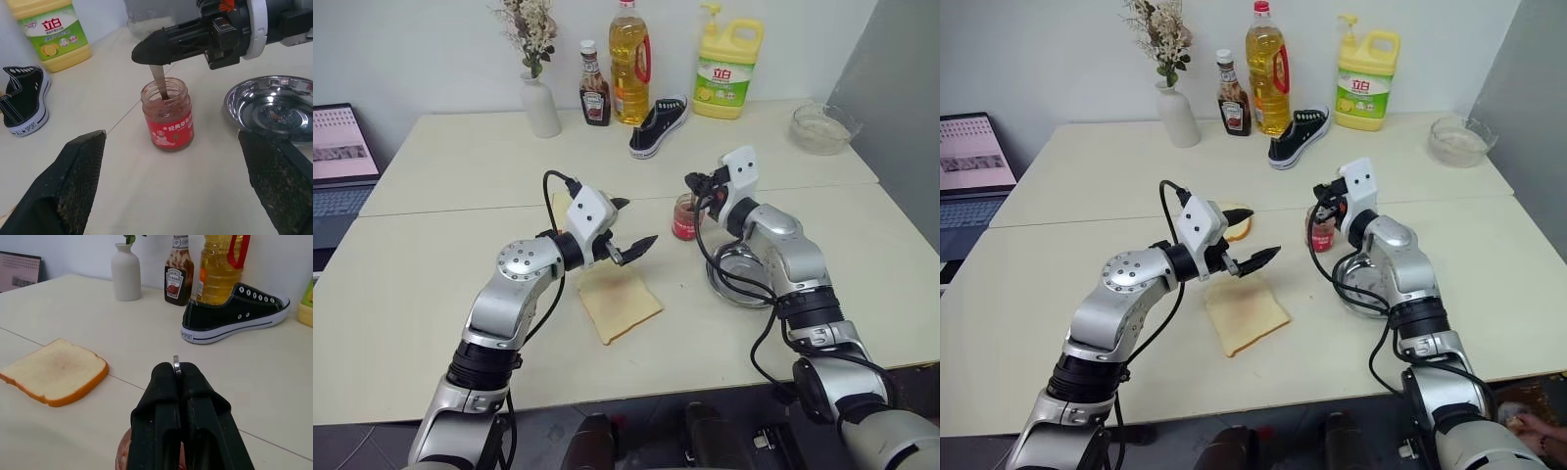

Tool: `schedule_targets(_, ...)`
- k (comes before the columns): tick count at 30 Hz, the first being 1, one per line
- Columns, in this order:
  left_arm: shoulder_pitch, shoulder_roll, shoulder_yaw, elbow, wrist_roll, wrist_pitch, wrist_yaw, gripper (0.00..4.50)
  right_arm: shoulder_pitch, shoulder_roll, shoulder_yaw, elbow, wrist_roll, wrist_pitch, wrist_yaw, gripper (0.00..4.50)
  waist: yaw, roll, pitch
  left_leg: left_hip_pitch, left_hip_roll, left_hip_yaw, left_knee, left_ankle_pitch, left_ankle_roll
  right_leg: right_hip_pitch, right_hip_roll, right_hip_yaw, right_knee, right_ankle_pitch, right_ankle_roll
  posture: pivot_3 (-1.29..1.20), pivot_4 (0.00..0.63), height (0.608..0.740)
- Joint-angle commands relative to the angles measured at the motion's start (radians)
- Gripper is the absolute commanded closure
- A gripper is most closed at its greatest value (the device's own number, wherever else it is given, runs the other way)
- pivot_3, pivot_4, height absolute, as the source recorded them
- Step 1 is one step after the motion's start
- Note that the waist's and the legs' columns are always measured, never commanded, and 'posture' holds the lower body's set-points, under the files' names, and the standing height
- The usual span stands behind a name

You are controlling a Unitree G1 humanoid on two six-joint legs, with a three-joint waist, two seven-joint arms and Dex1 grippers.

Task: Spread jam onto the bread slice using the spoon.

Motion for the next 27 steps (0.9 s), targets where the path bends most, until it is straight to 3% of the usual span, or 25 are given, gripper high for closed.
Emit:
schedule_targets(1, -0.004, 0.007, 0.022, -0.046, -0.007, -0.005, 0.009, 0.0, 0.002, 0.002, 0.0, -0.006, -0.024, -0.042, 0.008, 4.47, 0.0, 0.0, 0.0, 0.0, 0.0, 0.0, 0.0, 0.0, 0.0, 0.0, 0.0, 0.0, 0.0, 0.0, 0.0, 0.0, 0.15, 0.74)
schedule_targets(9, -0.016, 0.001, 0.02, -0.034, -0.007, -0.011, 0.008, 0.0, 0.015, 0.023, 0.007, 0.023, -0.052, -0.032, 0.009, 4.47, 0.0, 0.0, 0.0, 0.0, 0.0, 0.0, 0.0, 0.0, 0.0, 0.0, 0.0, 0.0, 0.0, 0.0, 0.0, 0.0, 0.15, 0.74)
schedule_targets(27, -0.044, -0.013, 0.014, 0.003, -0.003, -0.03, 0.004, 0.0, -0.006, 0.1, -0.141, 0.007, 0.096, 0.191, -0.053, 4.47, 0.0, 0.0, 0.0, 0.001, 0.0, 0.0, 0.0, 0.0, 0.0, 0.0, 0.0, 0.0, 0.0, 0.0, 0.0, 0.0, 0.15, 0.74)
